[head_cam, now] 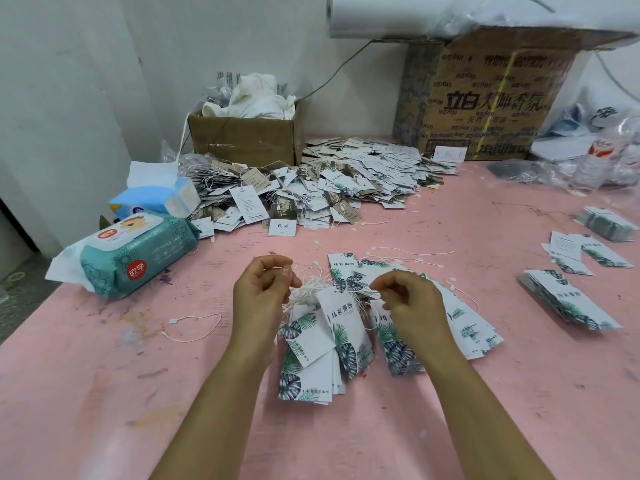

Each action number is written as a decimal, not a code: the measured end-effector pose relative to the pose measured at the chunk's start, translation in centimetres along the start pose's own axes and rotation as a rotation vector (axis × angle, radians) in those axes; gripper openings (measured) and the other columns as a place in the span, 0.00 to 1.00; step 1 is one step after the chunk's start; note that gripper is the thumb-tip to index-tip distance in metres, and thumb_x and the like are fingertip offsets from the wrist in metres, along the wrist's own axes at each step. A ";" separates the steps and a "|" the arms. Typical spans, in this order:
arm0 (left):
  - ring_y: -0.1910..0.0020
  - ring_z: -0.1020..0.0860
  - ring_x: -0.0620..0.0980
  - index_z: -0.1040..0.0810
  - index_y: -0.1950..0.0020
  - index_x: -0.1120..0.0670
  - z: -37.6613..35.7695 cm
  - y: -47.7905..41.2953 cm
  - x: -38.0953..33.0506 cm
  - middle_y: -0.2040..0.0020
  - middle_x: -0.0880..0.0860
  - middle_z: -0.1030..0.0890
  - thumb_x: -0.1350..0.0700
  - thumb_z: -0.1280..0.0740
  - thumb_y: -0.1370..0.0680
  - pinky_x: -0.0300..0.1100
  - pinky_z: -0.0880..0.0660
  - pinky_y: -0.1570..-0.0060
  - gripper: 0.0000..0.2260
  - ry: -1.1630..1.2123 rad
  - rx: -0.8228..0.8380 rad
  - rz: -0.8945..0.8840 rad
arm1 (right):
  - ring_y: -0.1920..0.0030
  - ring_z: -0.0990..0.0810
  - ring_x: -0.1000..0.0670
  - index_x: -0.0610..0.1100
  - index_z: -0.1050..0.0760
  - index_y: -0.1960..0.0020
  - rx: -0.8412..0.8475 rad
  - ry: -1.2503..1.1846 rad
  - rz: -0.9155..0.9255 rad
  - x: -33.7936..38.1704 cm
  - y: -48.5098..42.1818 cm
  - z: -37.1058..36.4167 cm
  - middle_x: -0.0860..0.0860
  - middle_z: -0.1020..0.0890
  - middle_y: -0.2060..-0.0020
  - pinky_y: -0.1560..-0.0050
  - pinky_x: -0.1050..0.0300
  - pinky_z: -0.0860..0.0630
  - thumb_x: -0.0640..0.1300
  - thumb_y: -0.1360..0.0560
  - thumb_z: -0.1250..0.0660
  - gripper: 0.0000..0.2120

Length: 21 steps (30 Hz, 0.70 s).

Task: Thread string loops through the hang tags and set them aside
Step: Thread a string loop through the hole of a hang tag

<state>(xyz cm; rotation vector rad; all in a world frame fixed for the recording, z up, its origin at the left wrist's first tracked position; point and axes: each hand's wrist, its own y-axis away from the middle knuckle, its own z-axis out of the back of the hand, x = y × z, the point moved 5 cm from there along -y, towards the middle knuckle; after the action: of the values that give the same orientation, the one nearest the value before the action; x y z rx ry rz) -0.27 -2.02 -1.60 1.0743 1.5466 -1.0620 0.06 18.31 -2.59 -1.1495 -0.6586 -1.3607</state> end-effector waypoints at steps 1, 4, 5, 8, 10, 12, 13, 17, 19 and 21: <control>0.74 0.29 0.37 0.24 0.54 0.56 0.0 0.0 0.0 0.69 0.50 0.23 0.67 0.38 0.23 0.30 0.32 0.70 0.07 0.000 0.001 -0.003 | 0.60 0.22 0.55 0.52 0.24 0.63 -0.011 0.004 -0.003 0.0 0.0 0.1 0.58 0.21 0.63 0.56 0.57 0.22 0.28 0.26 0.38 0.19; 0.72 0.27 0.38 0.24 0.53 0.56 0.0 0.0 0.0 0.71 0.48 0.21 0.67 0.37 0.23 0.29 0.30 0.68 0.07 0.015 0.015 -0.014 | 0.66 0.23 0.56 0.50 0.23 0.60 -0.057 -0.046 -0.015 -0.1 -0.1 0.6 0.55 0.21 0.65 0.65 0.67 0.24 0.29 0.27 0.35 0.15; 0.70 0.25 0.38 0.23 0.52 0.56 0.0 0.0 -0.1 0.70 0.48 0.19 0.67 0.36 0.23 0.29 0.29 0.67 0.07 0.024 0.031 -0.017 | 0.69 0.23 0.56 0.49 0.23 0.60 -0.069 -0.068 -0.022 -0.1 -0.1 0.7 0.54 0.21 0.66 0.66 0.66 0.25 0.29 0.28 0.34 0.15; 0.63 0.19 0.40 0.23 0.52 0.56 -0.3 0.1 -0.2 0.66 0.48 0.16 0.67 0.34 0.25 0.29 0.26 0.63 0.07 0.055 0.095 -0.011 | 0.75 0.23 0.56 0.51 0.24 0.59 -0.081 -0.147 -0.054 -0.1 -0.2 1.1 0.51 0.21 0.67 0.65 0.56 0.24 0.30 0.30 0.31 0.15; 0.63 0.18 0.41 0.22 0.55 0.57 -0.6 0.3 -0.3 0.65 0.49 0.16 0.67 0.33 0.27 0.30 0.25 0.63 0.06 0.073 0.133 -0.003 | 0.74 0.22 0.54 0.48 0.23 0.59 -0.083 -0.221 -0.055 0.0 -0.1 1.1 0.50 0.21 0.70 0.68 0.56 0.23 0.30 0.30 0.30 0.13; 0.64 0.19 0.41 0.21 0.57 0.57 -0.9 0.5 -0.4 0.65 0.50 0.16 0.67 0.32 0.28 0.31 0.25 0.64 0.05 0.078 0.163 0.001 | 0.75 0.23 0.53 0.45 0.23 0.60 -0.083 -0.314 -0.035 0.4 0.1 1.0 0.51 0.21 0.74 0.72 0.60 0.24 0.29 0.30 0.31 0.11; 0.65 0.19 0.41 0.21 0.58 0.57 -1.1 0.6 -0.3 0.66 0.50 0.16 0.67 0.32 0.28 0.31 0.25 0.65 0.05 0.074 0.174 0.001 | 0.75 0.24 0.53 0.44 0.23 0.61 -0.075 -0.351 -0.022 0.7 0.1 0.9 0.51 0.21 0.75 0.74 0.61 0.25 0.29 0.31 0.31 0.11; 0.66 0.20 0.39 0.22 0.57 0.57 -1.4 0.7 -0.2 0.68 0.48 0.17 0.66 0.34 0.26 0.30 0.26 0.65 0.05 0.021 0.191 -0.020 | 0.77 0.29 0.56 0.45 0.22 0.63 -0.021 -0.399 0.032 1.4 0.4 0.3 0.53 0.22 0.76 0.76 0.64 0.30 0.31 0.30 0.32 0.10; 0.66 0.22 0.38 0.23 0.57 0.55 -1.6 0.7 -0.3 0.68 0.45 0.18 0.65 0.34 0.25 0.29 0.27 0.65 0.05 -0.039 0.203 -0.054 | 0.76 0.30 0.56 0.45 0.21 0.63 0.000 -0.410 0.056 1.7 0.6 0.1 0.53 0.23 0.76 0.76 0.64 0.31 0.32 0.29 0.32 0.10; 0.65 0.23 0.39 0.23 0.58 0.53 -1.9 0.9 -0.3 0.67 0.44 0.19 0.62 0.34 0.24 0.30 0.27 0.64 0.05 -0.097 0.228 -0.086 | 0.76 0.28 0.55 0.45 0.21 0.62 0.031 -0.451 0.065 1.9 0.6 -0.2 0.51 0.22 0.75 0.74 0.64 0.29 0.31 0.29 0.32 0.10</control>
<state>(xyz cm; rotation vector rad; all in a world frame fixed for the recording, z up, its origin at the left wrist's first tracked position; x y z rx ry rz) 0.24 -0.01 -1.04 1.0989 1.4297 -1.3556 0.92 17.31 -1.12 -1.4557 -0.9493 -1.0375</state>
